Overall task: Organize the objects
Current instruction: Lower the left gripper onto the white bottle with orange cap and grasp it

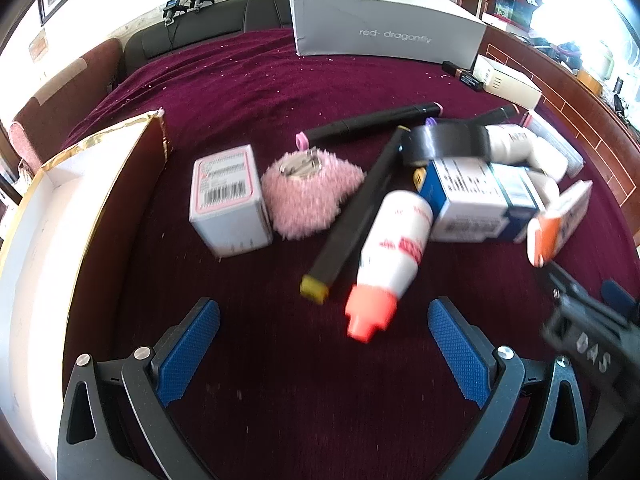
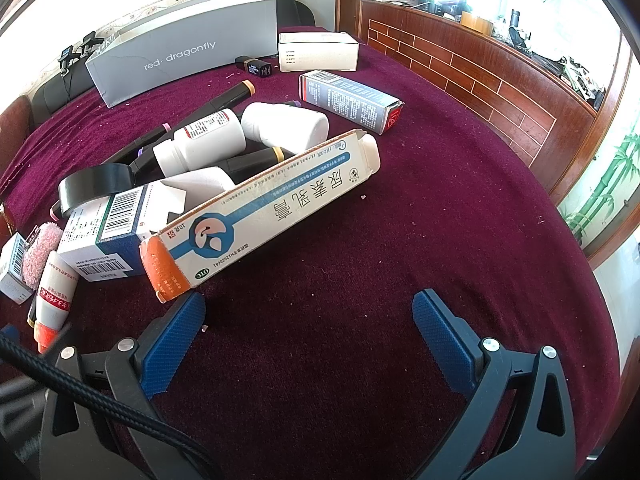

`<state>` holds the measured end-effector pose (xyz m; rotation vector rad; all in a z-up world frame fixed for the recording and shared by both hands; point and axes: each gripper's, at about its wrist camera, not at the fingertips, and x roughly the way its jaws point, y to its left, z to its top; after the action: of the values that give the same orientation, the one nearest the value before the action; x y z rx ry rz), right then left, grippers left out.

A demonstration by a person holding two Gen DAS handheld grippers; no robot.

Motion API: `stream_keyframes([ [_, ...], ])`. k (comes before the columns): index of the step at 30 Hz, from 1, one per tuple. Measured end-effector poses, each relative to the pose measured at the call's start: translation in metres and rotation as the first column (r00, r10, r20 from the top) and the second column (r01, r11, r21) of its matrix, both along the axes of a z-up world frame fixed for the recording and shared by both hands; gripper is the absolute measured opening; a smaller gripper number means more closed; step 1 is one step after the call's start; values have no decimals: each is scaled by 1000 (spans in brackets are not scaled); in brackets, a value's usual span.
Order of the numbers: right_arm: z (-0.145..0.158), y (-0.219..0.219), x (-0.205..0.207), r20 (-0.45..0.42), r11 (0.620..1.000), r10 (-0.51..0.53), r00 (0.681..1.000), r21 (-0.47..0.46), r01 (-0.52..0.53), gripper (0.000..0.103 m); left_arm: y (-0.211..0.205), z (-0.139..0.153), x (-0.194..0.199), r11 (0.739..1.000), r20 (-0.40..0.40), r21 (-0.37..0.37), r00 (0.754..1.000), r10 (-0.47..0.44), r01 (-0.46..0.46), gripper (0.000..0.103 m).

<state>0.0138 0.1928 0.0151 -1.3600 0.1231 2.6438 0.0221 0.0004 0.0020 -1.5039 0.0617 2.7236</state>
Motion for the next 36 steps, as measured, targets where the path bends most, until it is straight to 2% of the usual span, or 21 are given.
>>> stream_keyframes([
  [3,0,0,0,0,1000,0,1000,0,0,103,2,0,5,1000,-3,-10,1000,-11,11,102],
  [8,2,-5,-1,1,1000,1,1000,2,-1,103,-5,3,22,996,47,20,995,-92,91,101],
  [11,4,-5,-2,6,999,54,999,-3,-54,103,-23,11,37,988,66,112,991,-115,107,101],
  [14,2,-2,-4,46,984,176,983,-25,-175,103,-45,25,51,973,36,198,991,-130,121,101],
  [17,4,11,-1,48,982,173,984,-87,-169,103,-63,40,56,968,11,229,994,-110,105,101],
  [18,3,9,0,63,982,172,983,-86,-166,103,-68,45,57,966,-4,237,995,-104,102,101],
  [20,-1,-3,1,97,977,212,972,-9,-212,103,-76,54,57,967,-26,239,996,-83,87,101],
  [24,-4,-3,7,65,975,224,973,-8,-224,103,-81,66,53,957,-52,273,995,-87,98,101],
  [26,-1,-1,7,72,974,225,972,-11,-225,103,-73,69,52,951,-63,280,991,-117,130,100],
  [28,4,4,11,56,979,202,978,-28,-201,100,-59,72,49,947,-80,268,984,-161,176,93],
  [29,10,7,15,14,983,178,984,-40,-177,100,-50,73,49,946,-90,251,978,-186,203,90],
  [30,15,12,20,-38,987,152,988,-51,-153,100,-43,74,47,945,-99,237,973,-206,225,84],
  [31,20,18,28,-96,990,126,987,-59,-132,100,-35,74,45,941,-108,227,967,-230,249,73],
  [32,24,24,35,-149,992,99,984,-69,-110,100,-26,73,42,935,-111,223,960,-256,275,67],
  [34,27,31,43,-189,990,71,979,-104,-92,100,-13,65,29,927,-87,226,954,-288,300,47],
  [36,30,38,48,-215,989,45,976,-128,-74,100,-6,56,18,929,-58,225,956,-288,293,38],
])
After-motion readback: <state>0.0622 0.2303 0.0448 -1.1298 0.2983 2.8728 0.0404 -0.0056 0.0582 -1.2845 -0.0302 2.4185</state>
